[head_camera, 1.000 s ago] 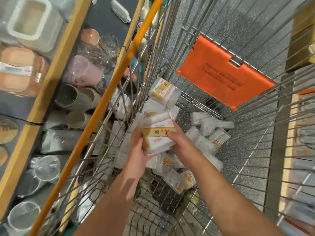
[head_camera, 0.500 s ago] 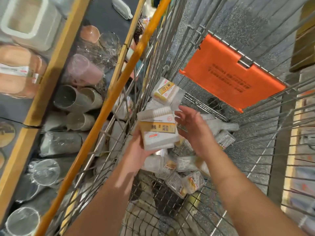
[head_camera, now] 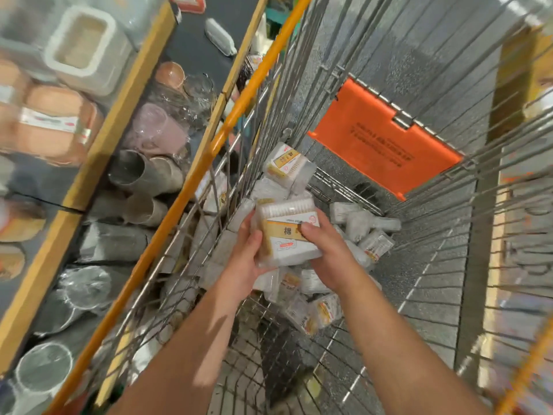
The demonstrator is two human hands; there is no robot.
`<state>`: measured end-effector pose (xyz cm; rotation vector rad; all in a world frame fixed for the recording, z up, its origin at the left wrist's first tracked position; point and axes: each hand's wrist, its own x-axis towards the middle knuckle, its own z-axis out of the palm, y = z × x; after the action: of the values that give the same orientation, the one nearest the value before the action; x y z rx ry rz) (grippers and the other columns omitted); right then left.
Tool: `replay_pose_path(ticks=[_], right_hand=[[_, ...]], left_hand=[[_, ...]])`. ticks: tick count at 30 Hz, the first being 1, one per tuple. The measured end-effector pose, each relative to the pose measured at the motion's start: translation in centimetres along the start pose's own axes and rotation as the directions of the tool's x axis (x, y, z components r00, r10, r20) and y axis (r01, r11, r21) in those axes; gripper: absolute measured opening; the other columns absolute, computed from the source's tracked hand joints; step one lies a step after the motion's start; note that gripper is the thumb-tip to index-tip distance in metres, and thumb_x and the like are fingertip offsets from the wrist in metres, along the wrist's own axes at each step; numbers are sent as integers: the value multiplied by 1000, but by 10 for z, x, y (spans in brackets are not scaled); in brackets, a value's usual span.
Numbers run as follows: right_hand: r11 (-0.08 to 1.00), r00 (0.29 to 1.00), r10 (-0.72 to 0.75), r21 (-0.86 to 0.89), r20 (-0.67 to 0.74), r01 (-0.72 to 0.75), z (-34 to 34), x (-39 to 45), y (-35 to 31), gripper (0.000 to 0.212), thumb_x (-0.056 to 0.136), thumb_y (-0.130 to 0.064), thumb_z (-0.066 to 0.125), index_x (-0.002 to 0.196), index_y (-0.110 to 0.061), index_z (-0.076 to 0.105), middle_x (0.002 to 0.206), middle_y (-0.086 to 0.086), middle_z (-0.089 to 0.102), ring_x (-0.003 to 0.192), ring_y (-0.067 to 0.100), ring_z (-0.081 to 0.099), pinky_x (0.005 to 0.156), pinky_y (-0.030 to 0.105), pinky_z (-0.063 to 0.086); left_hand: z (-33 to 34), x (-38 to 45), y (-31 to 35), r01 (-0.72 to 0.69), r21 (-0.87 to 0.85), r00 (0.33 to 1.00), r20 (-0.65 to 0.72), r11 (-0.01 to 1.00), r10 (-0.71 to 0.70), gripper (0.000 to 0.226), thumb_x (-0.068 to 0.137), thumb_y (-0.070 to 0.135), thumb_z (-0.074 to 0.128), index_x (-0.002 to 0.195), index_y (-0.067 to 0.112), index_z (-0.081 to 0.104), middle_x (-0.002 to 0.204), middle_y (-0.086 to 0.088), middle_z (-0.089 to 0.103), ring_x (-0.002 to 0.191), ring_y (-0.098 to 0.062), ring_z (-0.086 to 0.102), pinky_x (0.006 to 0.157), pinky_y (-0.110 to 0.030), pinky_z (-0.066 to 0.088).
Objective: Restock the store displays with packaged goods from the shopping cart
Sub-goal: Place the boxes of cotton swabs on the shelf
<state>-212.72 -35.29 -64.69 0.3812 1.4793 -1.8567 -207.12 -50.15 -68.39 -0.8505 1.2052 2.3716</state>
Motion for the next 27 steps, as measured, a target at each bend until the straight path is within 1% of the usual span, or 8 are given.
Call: replay_pose_path(ticks=[6,10,13,16,18,20,24,27], right_hand=[[998,998,-59,25,37,58,17,-87,-36,69,60,-28,76,124,-22,53,108,6,69,85,22,70,75,41,51],[989,983,-148,7,111,149,36,-173,-48,111,44,-42,94,140,-14,45,130,17,62,112,38,62,92,55,48],[990,981,-141,35,132,138,52,-238,-46,99,54,-29,91,139,-10,44,116,13,68,91,26,70,67,35,58],[987,957,-162,41,239,157,91,-306,-46,71,57,-33,88,119,-17,58,84,-13,70,63,5,66,46,20,50],[980,924,-187,-1,333,198,129,-342,-51,74,50,-38,90,115,-16,61,78,-12,69,58,5,64,44,21,47],[975,860,-193,-9,473,224,187,-388,-58,81,51,-32,88,122,-3,58,83,6,68,61,18,67,47,27,50],[941,704,-278,38,653,337,311,-475,-64,44,83,-16,66,123,-6,54,82,2,75,70,14,71,57,28,57],[916,570,-255,6,781,400,389,-531,-58,53,61,-12,80,107,-11,54,76,0,75,65,11,71,58,26,58]], left_hand=[[37,-94,27,-133,127,991,-9,983,135,69,79,59,68,140,42,40,142,1,54,124,-22,58,82,-47,57],[69,-187,44,-271,184,944,-140,945,298,38,93,26,65,124,36,45,111,25,55,96,12,58,74,-24,55],[74,-274,40,-353,260,856,-298,899,422,42,79,36,77,113,32,53,108,11,60,98,-11,57,93,-30,49],[55,-378,28,-447,316,753,-372,837,543,30,97,28,62,123,25,47,98,12,53,104,-15,51,72,-6,43],[38,-436,28,-515,248,724,-388,821,571,49,84,37,69,124,12,55,102,6,62,114,-24,59,94,-19,47],[17,-503,37,-600,219,659,-411,770,630,64,72,41,71,129,16,55,119,-2,67,121,-26,59,109,-44,43],[-26,-642,68,-746,292,408,-509,598,758,75,64,46,76,131,18,55,126,-10,66,110,-22,65,102,-43,47],[-54,-734,82,-787,394,230,-527,475,818,77,60,45,77,129,22,52,123,-5,66,106,-19,66,96,-39,51]])
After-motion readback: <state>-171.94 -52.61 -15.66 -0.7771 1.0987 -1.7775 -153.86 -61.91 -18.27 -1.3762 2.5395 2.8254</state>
